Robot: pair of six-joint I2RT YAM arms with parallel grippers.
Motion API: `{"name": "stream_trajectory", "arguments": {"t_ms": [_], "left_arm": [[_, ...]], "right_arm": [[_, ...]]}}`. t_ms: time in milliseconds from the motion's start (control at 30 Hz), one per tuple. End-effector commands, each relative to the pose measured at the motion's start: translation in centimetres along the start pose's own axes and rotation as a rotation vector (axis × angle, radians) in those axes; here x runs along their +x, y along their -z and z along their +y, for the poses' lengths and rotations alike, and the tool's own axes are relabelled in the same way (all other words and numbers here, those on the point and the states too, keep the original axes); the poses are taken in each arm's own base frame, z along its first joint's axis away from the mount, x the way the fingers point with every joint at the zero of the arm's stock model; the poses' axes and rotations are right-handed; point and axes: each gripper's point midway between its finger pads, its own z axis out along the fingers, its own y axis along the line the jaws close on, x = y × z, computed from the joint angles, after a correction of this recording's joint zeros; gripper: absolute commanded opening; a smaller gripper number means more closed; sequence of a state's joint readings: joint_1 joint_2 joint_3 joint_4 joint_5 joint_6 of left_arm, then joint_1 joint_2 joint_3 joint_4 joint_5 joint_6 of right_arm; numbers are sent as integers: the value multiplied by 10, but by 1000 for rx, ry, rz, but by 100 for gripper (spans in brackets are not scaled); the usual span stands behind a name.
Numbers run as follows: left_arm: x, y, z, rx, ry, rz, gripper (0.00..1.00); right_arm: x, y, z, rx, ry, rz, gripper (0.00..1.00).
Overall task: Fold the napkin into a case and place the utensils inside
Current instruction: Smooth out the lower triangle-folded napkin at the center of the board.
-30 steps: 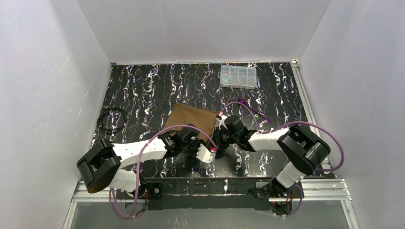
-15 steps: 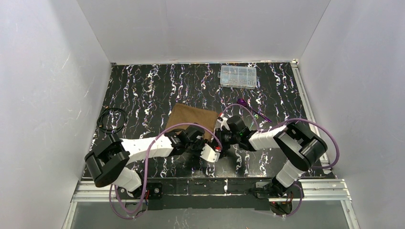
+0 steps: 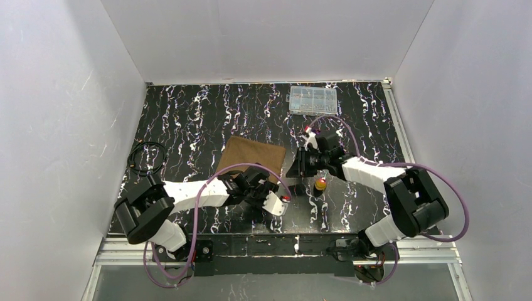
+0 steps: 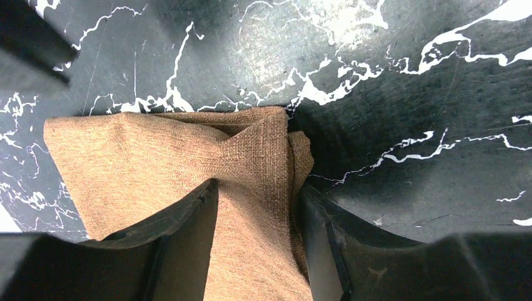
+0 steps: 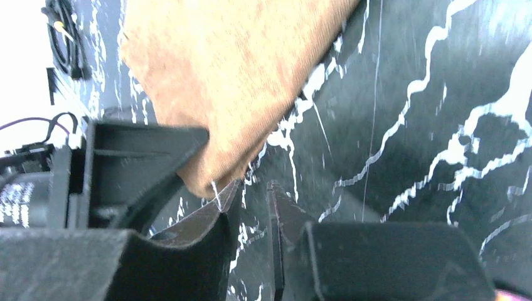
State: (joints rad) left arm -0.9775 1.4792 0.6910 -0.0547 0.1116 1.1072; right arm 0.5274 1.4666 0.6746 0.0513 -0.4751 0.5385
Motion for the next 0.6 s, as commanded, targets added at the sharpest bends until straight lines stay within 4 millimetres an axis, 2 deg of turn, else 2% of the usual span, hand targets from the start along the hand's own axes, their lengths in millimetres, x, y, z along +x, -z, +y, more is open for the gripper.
{"name": "stream_trajectory", "arguments": {"t_ms": [0, 133, 300, 400, 567], "left_arm": [[-4, -1, -12, 49, 4, -24, 50], [-14, 11, -17, 64, -6, -78, 54], [-27, 29, -32, 115, -8, -163, 56], [-33, 35, -38, 158, 37, -196, 54], [-44, 37, -26, 211, 162, -232, 44]], "right_arm": [[-42, -14, 10, -24, 62, -52, 29], [-79, -40, 11, -61, 70, -76, 28], [-102, -63, -6, -58, 51, -63, 23], [-105, -71, -17, -56, 22, -56, 21], [-99, -80, -28, -65, -17, -45, 19]]}}
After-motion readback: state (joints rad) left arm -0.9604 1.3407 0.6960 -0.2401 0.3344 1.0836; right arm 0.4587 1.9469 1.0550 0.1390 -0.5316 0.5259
